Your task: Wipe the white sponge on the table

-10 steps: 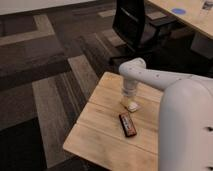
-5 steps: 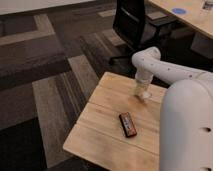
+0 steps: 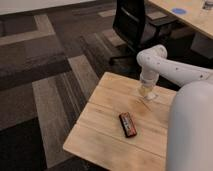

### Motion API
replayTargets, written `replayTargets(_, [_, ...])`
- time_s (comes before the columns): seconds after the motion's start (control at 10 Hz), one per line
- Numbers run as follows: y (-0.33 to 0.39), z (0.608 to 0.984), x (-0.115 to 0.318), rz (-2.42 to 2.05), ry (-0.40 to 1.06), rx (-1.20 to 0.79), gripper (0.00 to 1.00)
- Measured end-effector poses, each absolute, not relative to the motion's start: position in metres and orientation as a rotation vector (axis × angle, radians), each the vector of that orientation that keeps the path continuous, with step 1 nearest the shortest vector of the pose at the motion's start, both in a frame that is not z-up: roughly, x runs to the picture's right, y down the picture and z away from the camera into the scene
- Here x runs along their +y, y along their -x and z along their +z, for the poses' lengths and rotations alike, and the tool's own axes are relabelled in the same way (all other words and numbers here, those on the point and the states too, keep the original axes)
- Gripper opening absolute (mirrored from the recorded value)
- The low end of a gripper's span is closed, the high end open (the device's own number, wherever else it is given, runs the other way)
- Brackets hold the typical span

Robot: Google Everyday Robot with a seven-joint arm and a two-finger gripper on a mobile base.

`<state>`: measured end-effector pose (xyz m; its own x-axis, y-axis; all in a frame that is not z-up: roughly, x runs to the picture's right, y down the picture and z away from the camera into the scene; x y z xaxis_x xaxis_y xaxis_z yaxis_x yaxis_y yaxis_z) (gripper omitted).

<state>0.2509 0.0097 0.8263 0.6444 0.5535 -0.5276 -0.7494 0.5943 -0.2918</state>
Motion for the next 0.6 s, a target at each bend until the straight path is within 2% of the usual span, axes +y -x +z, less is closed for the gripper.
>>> replayTargets(0.2, [-0.2511,0.8264,0.0096,0.782,0.524,0.407,0.66])
replayTargets(0.3, [-0.2516,0.8263,0.0096,0.783,0.524,0.407,0.74])
replayTargets(0.4, [-0.2516,0.8264,0.0096,0.783,0.524,0.407,0.80])
replayTargets(0.6, [-0.2517,0.8264,0.0096,0.783,0.524,0.407,0.80])
